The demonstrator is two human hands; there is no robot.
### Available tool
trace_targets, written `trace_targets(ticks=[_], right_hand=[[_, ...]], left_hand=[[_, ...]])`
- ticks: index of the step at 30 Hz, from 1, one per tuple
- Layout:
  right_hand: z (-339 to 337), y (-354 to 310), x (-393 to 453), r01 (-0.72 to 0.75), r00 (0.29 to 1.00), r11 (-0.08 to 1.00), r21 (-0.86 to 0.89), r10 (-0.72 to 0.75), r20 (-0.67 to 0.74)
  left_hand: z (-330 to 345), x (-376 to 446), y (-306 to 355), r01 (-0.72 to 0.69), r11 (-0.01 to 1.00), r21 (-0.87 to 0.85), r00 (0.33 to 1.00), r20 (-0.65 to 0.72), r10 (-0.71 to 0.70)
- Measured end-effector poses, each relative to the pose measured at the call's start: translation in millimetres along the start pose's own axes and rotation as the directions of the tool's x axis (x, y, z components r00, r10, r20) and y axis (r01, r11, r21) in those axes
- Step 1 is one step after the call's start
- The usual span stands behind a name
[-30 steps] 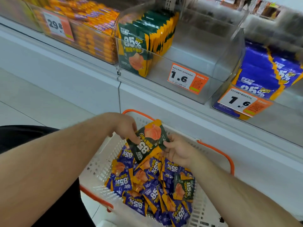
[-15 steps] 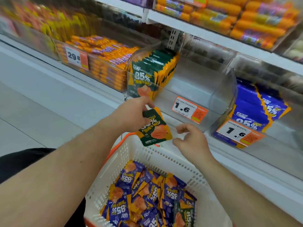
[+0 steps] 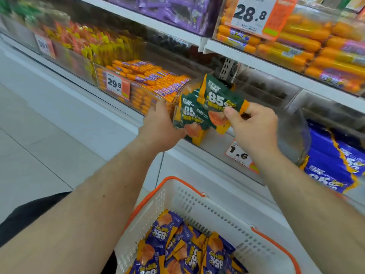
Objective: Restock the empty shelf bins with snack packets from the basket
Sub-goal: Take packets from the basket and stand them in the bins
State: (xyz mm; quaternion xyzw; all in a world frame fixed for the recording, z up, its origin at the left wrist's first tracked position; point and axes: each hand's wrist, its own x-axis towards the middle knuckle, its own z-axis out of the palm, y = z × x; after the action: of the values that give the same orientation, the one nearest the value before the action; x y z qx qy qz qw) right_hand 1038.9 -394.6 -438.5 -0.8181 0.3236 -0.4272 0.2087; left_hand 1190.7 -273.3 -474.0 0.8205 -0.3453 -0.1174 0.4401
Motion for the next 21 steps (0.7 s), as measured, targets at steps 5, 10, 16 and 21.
trace_targets(ticks=[5, 10, 16, 21], right_hand=[[19, 8, 26, 0.07, 0.997, 0.993, -0.093, -0.071, -0.009], [45, 12, 22, 0.072, 0.993, 0.98, -0.187, -0.054, 0.101], [47, 0, 37, -0.055, 0.965, 0.964, -0.262, 0.118, 0.232], [41, -7, 58, -0.046, 0.907, 0.942, -0.332, 0.178, 0.381]], left_hand=[[3, -4, 5, 0.029, 0.999, -0.04, 0.998, 0.061, -0.026], [14, -1, 0, 0.042, 0.995, -0.092, 0.996, 0.079, -0.034], [17, -2, 0, 0.067, 0.994, -0.084, 0.99, 0.132, -0.056], [18, -6, 7, 0.073, 0.996, -0.046, 0.98, 0.189, -0.063]])
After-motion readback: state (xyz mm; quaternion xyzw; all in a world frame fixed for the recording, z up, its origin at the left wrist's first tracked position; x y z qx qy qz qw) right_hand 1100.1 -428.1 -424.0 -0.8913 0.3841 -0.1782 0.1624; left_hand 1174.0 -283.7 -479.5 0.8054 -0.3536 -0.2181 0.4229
